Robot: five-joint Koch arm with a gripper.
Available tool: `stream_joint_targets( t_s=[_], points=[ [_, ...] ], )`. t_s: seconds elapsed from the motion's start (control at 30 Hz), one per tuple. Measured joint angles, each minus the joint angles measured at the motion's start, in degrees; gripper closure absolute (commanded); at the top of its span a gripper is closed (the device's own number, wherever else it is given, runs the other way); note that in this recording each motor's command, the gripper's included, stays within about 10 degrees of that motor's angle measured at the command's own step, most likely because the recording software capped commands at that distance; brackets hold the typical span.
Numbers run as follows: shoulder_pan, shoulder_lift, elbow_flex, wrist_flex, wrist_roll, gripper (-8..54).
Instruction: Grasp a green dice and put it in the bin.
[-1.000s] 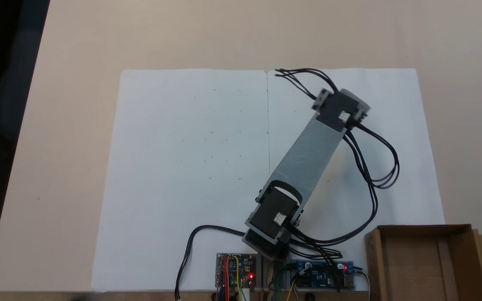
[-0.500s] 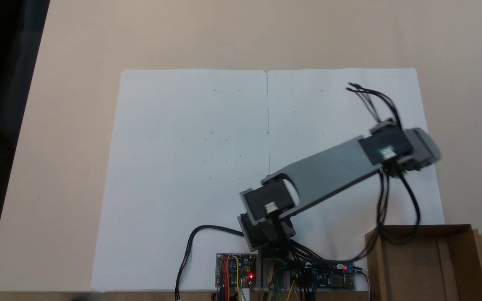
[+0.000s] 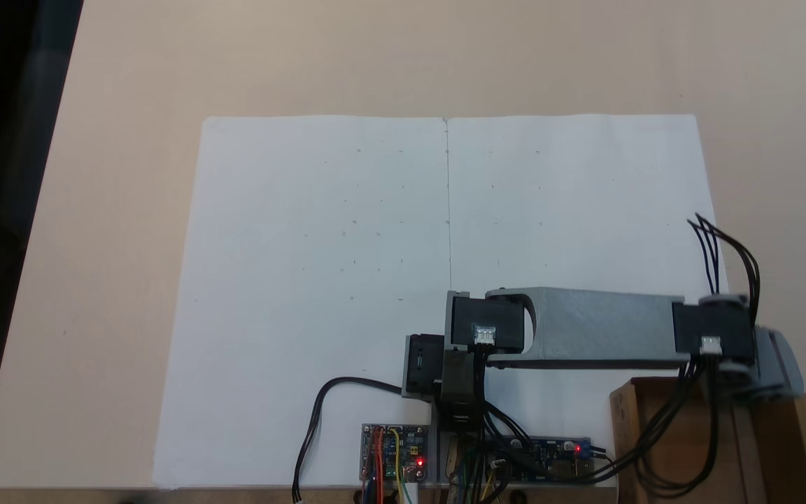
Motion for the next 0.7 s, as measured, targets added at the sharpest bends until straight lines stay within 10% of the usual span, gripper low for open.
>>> stream_joint_targets(
  t_s=[0.47,0.57,0.7],
  points=[
    [9.7,-8.7,-0.4,0.0,-9.7,33.4],
    [9.7,-8.9,-0.4,0.0,-9.7,12.7],
    [9.7,-8.9,-0.4,0.0,-9.7,4.7]
  ],
)
